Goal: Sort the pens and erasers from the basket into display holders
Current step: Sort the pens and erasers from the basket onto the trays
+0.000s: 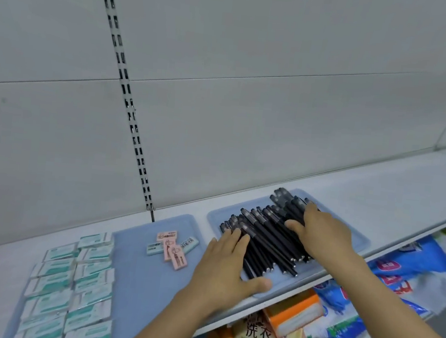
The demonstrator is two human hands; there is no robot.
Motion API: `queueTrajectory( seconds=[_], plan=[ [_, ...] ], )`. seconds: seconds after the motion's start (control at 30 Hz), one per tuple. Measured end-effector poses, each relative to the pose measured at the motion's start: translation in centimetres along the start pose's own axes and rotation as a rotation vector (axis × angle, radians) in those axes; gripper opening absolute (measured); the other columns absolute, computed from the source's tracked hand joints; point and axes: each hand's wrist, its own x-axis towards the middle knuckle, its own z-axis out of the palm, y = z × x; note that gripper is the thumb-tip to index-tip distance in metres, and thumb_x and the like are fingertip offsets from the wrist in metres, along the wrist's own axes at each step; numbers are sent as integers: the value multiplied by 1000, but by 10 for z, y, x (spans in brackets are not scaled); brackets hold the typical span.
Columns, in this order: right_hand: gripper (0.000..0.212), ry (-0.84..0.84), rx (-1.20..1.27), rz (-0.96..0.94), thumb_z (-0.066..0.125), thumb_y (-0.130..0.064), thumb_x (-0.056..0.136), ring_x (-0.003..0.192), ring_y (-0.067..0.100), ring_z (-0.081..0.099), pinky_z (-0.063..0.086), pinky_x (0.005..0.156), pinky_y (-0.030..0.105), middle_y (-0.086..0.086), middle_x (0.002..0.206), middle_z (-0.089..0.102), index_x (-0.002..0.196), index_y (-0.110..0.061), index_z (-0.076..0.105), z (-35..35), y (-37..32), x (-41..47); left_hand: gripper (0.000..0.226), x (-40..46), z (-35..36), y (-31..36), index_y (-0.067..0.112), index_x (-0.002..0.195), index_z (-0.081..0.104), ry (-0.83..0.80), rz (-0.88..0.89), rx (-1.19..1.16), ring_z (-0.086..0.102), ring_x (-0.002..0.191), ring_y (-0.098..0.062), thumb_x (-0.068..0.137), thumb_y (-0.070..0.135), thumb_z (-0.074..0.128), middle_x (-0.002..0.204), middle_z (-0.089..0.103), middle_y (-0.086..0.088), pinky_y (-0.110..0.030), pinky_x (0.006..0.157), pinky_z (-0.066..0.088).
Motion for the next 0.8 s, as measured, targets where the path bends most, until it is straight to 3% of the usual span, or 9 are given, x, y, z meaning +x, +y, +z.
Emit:
queueTrajectory(
  seconds=[0.07,0.13,0.23,0.4,0.47,0.53,0.6,0.73,0.8],
  plan=[
    [43,4,-1,-25,42,-57,95,59,15,44,28,46,28,-3,73,48,94,-14,40,8,-2,0,98,1,0,0,28,156,-5,12,4,21,-17,148,-10,85,76,42,162,-15,7,-33,118,-10],
    [44,53,-46,-36,37,-58,96,76,18,51,32,51,28,1,92,55,98,-15,46,14,-3,-4,94,3,-3,-1,28,156,-3,23,4,31,-14,148,-11,87,74,41,163,-12,6,-34,119,-9],
    [55,93,-178,-39,30,-59,97,109,25,51,42,73,34,7,118,56,117,-14,52,20,-2,-9,86,1,-5,-4,28,156,2,54,23,38,-8,149,-11,91,68,41,164,-6,6,-34,119,-7],
    [60,52,-134,-12,28,-59,97,124,29,42,41,93,40,8,136,50,136,-16,44,19,-2,-19,75,-16,-11,-13,30,155,12,210,59,-36,3,149,-9,94,64,40,163,9,9,-30,120,-2],
    [59,113,-38,-48,34,-54,98,131,30,38,37,101,41,9,143,46,141,-14,42,15,-13,-29,66,-30,-17,-19,33,152,23,337,96,-93,12,145,-4,94,63,40,158,23,14,-21,117,-1],
    [53,221,104,-132,45,-45,98,131,31,41,35,103,42,12,141,49,138,-10,49,10,-33,-43,59,-49,-27,-24,35,145,36,461,133,-131,21,138,2,93,64,35,143,36,22,-7,109,-8],
    [43,320,268,-236,53,-35,96,125,32,47,38,101,44,13,133,56,128,-7,59,6,-62,-58,55,-72,-38,-31,34,137,47,535,144,-150,32,131,3,92,63,32,133,43,25,-3,108,-6],
    [28,388,580,-423,56,-24,95,113,28,54,44,95,42,7,121,62,116,-8,66,0,-134,-92,45,-124,-63,-58,32,126,58,658,146,-146,48,114,2,98,58,35,119,58,20,-6,103,20],
    [25,379,691,-517,54,-22,94,111,25,55,43,94,35,4,116,63,111,-8,68,-1,-173,-109,36,-154,-74,-75,31,121,62,732,146,-151,52,109,1,98,50,42,115,62,20,-16,98,35]
  ],
)
